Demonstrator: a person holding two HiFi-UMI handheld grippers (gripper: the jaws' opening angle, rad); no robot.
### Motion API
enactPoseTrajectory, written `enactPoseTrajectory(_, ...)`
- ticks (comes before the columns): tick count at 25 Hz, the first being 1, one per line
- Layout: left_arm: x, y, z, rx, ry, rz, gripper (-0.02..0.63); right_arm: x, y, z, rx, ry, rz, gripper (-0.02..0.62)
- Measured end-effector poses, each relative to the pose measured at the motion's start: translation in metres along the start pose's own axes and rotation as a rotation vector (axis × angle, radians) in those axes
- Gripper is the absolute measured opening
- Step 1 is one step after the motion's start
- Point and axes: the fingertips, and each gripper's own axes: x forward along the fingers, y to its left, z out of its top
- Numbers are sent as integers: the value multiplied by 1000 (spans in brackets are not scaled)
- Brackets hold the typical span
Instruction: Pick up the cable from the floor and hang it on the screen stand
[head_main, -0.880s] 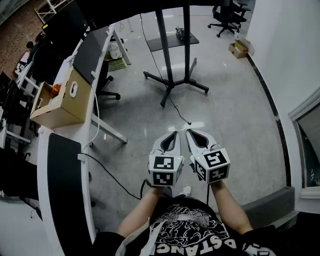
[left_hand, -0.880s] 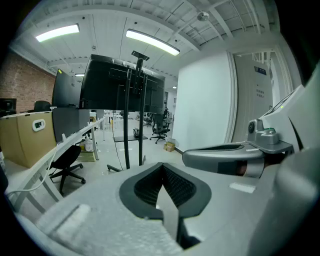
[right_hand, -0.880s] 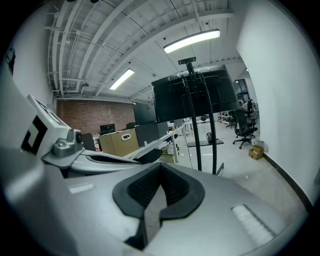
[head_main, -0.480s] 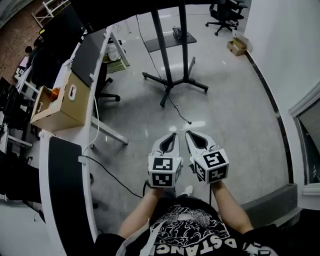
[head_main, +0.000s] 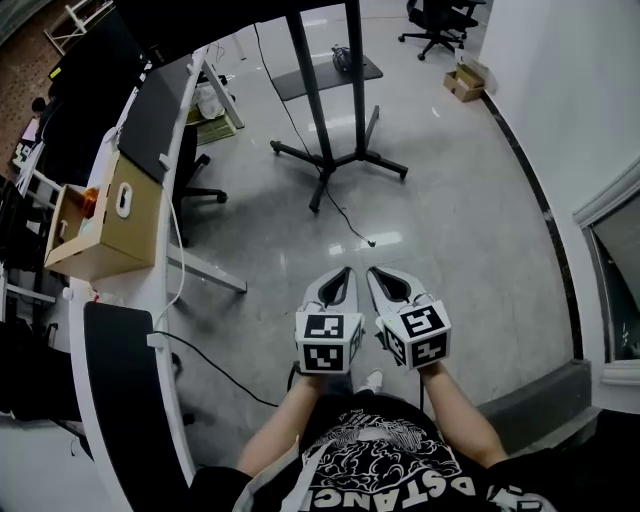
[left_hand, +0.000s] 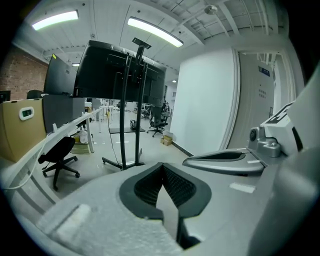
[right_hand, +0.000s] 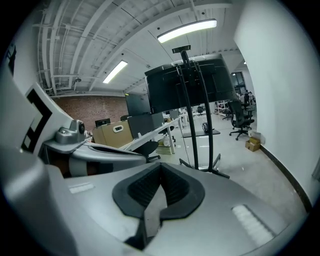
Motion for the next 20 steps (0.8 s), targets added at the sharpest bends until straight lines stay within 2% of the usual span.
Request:
enactPoseTrajectory(6,46,25,9,-18,28,-22,-2,44,-25,4,-6,40,-21,5)
enactPoseTrajectory(20,150,107,10,-72,150,-77,-2,172,-70,8,25,148,-54,5)
